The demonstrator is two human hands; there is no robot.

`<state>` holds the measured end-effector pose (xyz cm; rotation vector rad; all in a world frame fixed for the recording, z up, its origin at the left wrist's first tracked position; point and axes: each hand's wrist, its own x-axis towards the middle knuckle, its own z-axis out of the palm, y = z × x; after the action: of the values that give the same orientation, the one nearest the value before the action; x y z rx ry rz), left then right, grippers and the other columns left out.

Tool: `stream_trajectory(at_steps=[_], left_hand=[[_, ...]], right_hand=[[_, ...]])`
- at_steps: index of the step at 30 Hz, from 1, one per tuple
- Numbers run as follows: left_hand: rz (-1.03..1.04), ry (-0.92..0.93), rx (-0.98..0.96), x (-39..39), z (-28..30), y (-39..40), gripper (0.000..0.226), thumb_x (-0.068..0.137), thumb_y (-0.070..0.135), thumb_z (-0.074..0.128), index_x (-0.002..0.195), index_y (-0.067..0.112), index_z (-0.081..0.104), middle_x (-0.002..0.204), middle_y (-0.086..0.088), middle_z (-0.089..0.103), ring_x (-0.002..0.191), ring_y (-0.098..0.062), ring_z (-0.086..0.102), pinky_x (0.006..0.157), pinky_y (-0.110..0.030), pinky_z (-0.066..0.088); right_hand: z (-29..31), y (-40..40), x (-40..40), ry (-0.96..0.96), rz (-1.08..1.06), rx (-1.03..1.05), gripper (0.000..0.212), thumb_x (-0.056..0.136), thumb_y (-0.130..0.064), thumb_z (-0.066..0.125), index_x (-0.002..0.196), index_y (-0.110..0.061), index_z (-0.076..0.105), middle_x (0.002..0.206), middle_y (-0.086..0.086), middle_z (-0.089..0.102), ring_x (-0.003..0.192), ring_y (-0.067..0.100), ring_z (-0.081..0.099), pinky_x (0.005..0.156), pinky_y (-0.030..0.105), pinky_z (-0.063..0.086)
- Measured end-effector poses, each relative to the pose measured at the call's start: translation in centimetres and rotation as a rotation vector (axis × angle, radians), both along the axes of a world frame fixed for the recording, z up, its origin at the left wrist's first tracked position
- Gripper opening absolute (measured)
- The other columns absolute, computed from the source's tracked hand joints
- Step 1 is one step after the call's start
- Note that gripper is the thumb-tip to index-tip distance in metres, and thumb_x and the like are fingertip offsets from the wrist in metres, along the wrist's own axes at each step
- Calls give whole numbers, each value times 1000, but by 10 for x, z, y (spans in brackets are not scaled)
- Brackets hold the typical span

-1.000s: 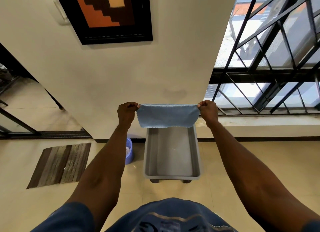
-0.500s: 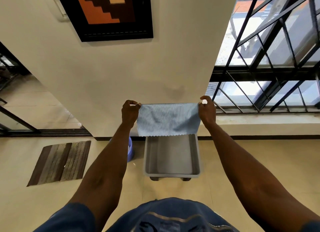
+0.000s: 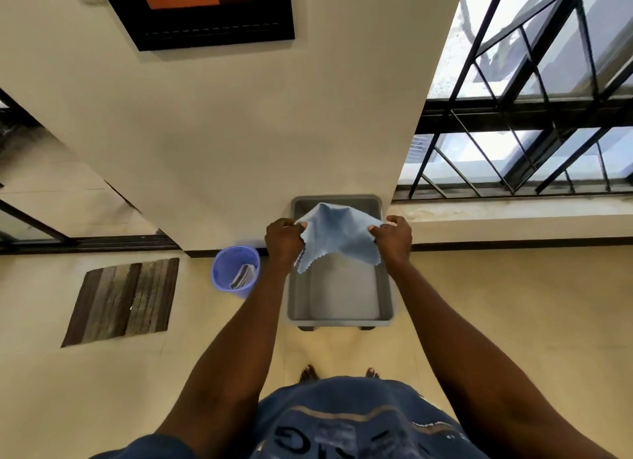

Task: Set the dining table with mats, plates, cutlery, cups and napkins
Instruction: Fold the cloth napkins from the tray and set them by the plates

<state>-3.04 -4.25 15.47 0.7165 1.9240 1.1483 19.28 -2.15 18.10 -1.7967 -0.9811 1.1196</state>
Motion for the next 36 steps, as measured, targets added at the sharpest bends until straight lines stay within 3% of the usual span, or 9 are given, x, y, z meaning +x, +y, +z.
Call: stream_trajectory(at_steps=[2, 5, 9, 15, 19, 25, 27, 32, 36], left_hand=[[-36, -11, 18, 18, 5, -6, 21, 73, 24, 70, 70, 4, 66, 59, -9, 62, 57, -20, 54, 62, -36, 50], [-87, -75, 49, 40, 4, -11, 12, 76, 21, 70, 65, 18, 71, 62, 0, 66, 60, -18, 59, 68, -35, 54], [-151, -157, 24, 63, -1, -21, 6, 89, 18, 66, 87, 17, 72, 86, -7, 72, 79, -21, 68, 81, -40, 59], [-195, -179, 60, 76, -3, -28, 14, 89, 17, 70, 102, 13, 76, 91, -5, 75, 84, -19, 73, 82, -36, 60], [-125, -217, 59, 77, 1, -25, 12, 82, 10, 76, 95, 10, 75, 83, -6, 75, 76, -19, 74, 76, -37, 62], [-115, -220, 30, 73, -1, -23, 8, 82, 17, 78, 90, 16, 76, 86, -3, 76, 80, -21, 74, 82, -41, 60], [-124, -193, 13, 72, -2, -23, 8, 81, 20, 78, 89, 19, 76, 86, -2, 76, 81, -21, 73, 84, -42, 60], [-161, -247, 33, 70, 8, -24, 10, 84, 5, 72, 89, 14, 75, 88, -10, 75, 86, -26, 73, 84, -42, 60], [-175, -289, 44, 68, 13, -24, 11, 86, 7, 71, 86, 18, 73, 93, -9, 74, 89, -26, 72, 86, -40, 59]], right_hand=[[-3, -9, -11, 8, 37, -6, 25, 81, -12, 73, 105, -8, 64, 95, 10, 68, 85, 25, 64, 76, 35, 53], [-11, -19, -24, -21, 113, 13, 7, 85, -17, 70, 88, -10, 68, 82, 10, 69, 78, 26, 67, 76, 42, 58], [-12, -31, -32, 10, 173, 60, 8, 89, -17, 66, 88, -13, 73, 83, 5, 71, 77, 16, 67, 75, 36, 58], [2, -48, -36, 253, 212, 132, 11, 90, -5, 64, 94, -7, 74, 86, 12, 73, 78, 21, 71, 68, 26, 60], [-4, -46, -38, 107, 216, 160, 4, 88, -12, 70, 89, -9, 72, 80, 5, 70, 73, 14, 68, 63, 18, 55], [-10, -44, -38, 30, 240, 170, 11, 91, -11, 64, 84, -7, 72, 78, 8, 70, 71, 17, 68, 64, 24, 57], [-12, -45, -40, 6, 265, 178, 13, 92, -14, 63, 89, -8, 73, 82, 7, 70, 75, 17, 68, 66, 23, 57], [-12, -42, -42, -58, 295, 164, 14, 91, -12, 64, 101, -8, 73, 95, 3, 67, 80, 6, 62, 60, 5, 45], [-12, -39, -44, -81, 307, 133, 19, 95, -15, 58, 107, -9, 71, 99, 6, 68, 83, 11, 63, 64, 11, 45]])
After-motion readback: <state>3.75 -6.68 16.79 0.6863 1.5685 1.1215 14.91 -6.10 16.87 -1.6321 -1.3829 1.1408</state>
